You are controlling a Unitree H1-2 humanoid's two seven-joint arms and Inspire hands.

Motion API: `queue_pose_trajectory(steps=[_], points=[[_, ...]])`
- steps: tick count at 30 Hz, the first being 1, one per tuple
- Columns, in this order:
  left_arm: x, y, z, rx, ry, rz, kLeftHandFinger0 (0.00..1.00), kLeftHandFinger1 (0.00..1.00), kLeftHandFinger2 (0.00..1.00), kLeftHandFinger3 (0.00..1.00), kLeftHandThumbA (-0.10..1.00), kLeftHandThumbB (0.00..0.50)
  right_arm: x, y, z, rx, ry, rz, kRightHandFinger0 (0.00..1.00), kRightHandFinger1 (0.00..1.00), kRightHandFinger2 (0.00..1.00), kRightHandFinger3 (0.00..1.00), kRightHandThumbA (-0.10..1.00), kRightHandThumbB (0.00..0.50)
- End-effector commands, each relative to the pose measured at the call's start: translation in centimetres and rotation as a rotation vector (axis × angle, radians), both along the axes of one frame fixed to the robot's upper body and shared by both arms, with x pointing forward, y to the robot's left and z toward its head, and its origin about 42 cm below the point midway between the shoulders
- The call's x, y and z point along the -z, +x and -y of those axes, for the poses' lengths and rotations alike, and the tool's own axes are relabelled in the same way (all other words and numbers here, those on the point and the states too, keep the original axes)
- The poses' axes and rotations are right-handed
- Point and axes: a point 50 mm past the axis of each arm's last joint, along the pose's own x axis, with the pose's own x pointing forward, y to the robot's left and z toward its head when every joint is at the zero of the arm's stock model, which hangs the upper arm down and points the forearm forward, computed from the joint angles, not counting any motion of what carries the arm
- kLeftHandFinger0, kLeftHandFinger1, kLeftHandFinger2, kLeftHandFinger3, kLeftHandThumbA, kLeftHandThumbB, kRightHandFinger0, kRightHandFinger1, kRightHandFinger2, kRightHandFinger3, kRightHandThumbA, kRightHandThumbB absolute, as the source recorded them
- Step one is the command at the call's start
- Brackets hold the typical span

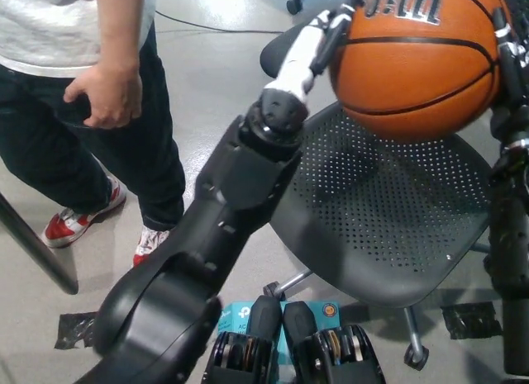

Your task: The robot grabs the basketball from a person using both hands and then drops it on the black chair in the front

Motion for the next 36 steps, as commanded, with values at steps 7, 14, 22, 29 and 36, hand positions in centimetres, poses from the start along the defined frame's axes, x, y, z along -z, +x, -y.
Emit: queue_pose_trajectory(steps=[7, 14, 22, 29, 36], points=[[-6.0, -3.0, 10.8, 0.3, -0.007, 0.139, 1.0, 1.0, 1.0, 1.0, 1.0, 0.156, -6.2, 2.2, -3.1, -0.189, 0.077, 0.172, 1.0, 1.0, 1.0, 1.0, 1.0, 0.234], [-5.2, -2.7, 10.6, 0.292, 0.0, 0.111, 1.0, 1.0, 1.0, 1.0, 1.0, 0.156, -5.3, 2.7, -3.0, -0.193, 0.087, 0.154, 1.0, 1.0, 1.0, 1.0, 1.0, 0.212], [-4.9, 0.3, 4.8, 0.172, -0.02, 0.121, 1.0, 1.0, 1.0, 1.0, 1.0, 0.186, -5.2, 2.8, 1.4, -0.117, -0.025, 0.164, 1.0, 1.0, 1.0, 1.0, 1.0, 0.188], [-6.3, 3.7, -3.5, 0.023, -0.026, 0.142, 1.0, 1.0, 1.0, 1.0, 1.0, 0.212, -7.0, 1.0, 9.9, 0.022, -0.014, 0.213, 1.0, 1.0, 1.0, 1.0, 1.0, 0.223], [-8.9, 4.9, -7.8, -0.03, -0.066, 0.19, 1.0, 1.0, 1.0, 1.0, 1.0, 0.238, -9.7, -1.7, 15.2, 0.125, 0.024, 0.318, 1.0, 1.0, 1.0, 1.0, 1.0, 0.189]])
